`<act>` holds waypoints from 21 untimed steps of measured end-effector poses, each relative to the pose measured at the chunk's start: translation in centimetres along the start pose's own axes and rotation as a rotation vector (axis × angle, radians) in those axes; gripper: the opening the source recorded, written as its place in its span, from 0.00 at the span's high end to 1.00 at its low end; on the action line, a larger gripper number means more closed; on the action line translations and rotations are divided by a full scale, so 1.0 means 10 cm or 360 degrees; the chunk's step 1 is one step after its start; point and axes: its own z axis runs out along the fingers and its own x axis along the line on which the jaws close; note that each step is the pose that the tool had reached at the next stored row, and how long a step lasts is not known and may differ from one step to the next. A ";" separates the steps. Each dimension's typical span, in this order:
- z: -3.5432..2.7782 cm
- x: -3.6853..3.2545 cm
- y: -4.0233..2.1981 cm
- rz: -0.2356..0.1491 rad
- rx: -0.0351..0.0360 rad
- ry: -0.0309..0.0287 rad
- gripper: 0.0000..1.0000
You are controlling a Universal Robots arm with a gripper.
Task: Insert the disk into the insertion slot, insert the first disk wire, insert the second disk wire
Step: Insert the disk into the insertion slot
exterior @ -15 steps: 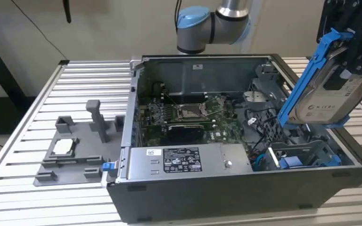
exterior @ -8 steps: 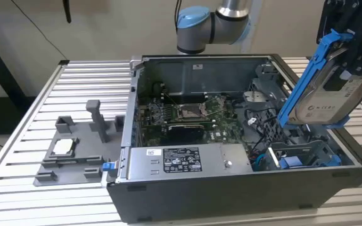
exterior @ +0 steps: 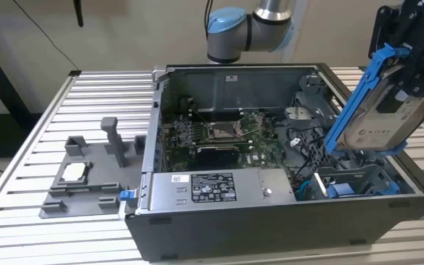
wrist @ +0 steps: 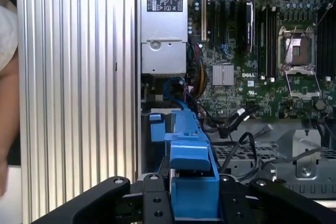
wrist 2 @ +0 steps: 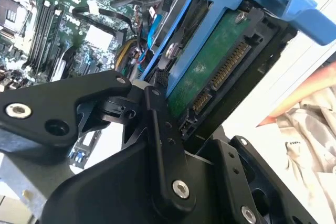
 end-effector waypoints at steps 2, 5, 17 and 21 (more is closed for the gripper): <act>0.026 0.009 -0.005 0.0000 0.0000 0.00001 0.67; 0.070 0.018 -0.012 -0.0002 0.0000 0.00003 0.67; 0.238 0.037 -0.066 -0.0075 0.0001 -0.00010 0.67; 0.307 0.041 -0.098 -0.0075 0.0001 -0.00048 0.67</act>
